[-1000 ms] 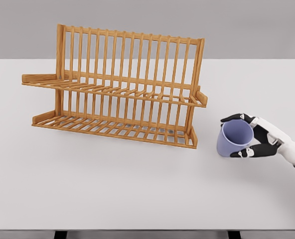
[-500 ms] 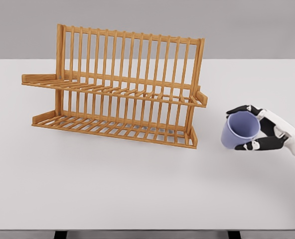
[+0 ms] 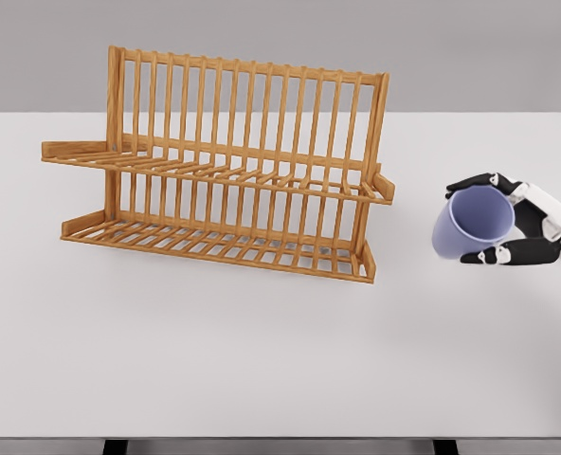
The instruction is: Right arm put cup on second shelf
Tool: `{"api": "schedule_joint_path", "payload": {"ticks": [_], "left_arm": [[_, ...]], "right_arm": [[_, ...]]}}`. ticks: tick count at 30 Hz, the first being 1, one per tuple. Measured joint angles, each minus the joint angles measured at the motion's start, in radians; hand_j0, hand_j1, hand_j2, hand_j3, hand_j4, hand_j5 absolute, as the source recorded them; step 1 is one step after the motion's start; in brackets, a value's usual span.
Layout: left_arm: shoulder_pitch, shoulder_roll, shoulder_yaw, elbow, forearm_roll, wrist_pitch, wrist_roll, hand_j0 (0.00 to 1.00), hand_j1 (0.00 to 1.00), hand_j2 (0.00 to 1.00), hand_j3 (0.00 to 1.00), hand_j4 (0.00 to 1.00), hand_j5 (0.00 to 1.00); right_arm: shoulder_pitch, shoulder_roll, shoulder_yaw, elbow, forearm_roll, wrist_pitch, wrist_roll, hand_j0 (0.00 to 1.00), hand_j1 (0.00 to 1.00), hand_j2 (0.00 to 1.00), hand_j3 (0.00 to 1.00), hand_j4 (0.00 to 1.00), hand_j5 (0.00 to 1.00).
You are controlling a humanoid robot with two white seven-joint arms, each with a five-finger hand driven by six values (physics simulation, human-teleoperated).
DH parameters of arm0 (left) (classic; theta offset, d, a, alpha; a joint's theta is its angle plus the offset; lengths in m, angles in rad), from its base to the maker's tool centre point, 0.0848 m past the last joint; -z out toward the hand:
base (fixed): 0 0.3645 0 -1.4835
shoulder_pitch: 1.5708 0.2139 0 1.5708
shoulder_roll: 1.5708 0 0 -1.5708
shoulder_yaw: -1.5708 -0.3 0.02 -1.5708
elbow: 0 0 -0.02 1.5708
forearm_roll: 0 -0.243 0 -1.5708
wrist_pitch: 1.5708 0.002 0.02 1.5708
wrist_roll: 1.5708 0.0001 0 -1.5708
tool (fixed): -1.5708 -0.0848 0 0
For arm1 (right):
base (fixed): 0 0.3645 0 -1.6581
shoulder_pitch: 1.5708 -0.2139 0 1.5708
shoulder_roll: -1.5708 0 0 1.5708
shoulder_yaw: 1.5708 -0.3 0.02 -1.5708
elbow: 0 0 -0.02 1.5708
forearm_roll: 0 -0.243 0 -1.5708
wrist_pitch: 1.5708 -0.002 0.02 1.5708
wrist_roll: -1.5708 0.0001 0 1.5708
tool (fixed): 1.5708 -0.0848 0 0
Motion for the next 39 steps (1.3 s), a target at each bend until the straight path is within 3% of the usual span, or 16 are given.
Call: {"api": "schedule_joint_path", "payload": {"ticks": [9, 39], "left_arm": [[0.0, 0.0, 0.0, 0.0, 0.0, 0.0, 0.0, 1.0, 1.0, 1.0, 1.0, 1.0, 1.0], [0.0, 0.0, 0.0, 0.0, 0.0, 0.0, 0.0, 1.0, 1.0, 1.0, 1.0, 1.0, 1.0]], "right_arm": [[-0.008, 0.002, -0.044, -0.044, 0.001, 0.0, 0.0, 0.62, 0.62, 0.62, 0.62, 0.62, 0.62], [-0.189, 0.024, -0.041, -0.098, 0.043, 0.0, 0.001, 0.61, 0.61, 0.61, 0.61, 0.61, 0.61]]}}
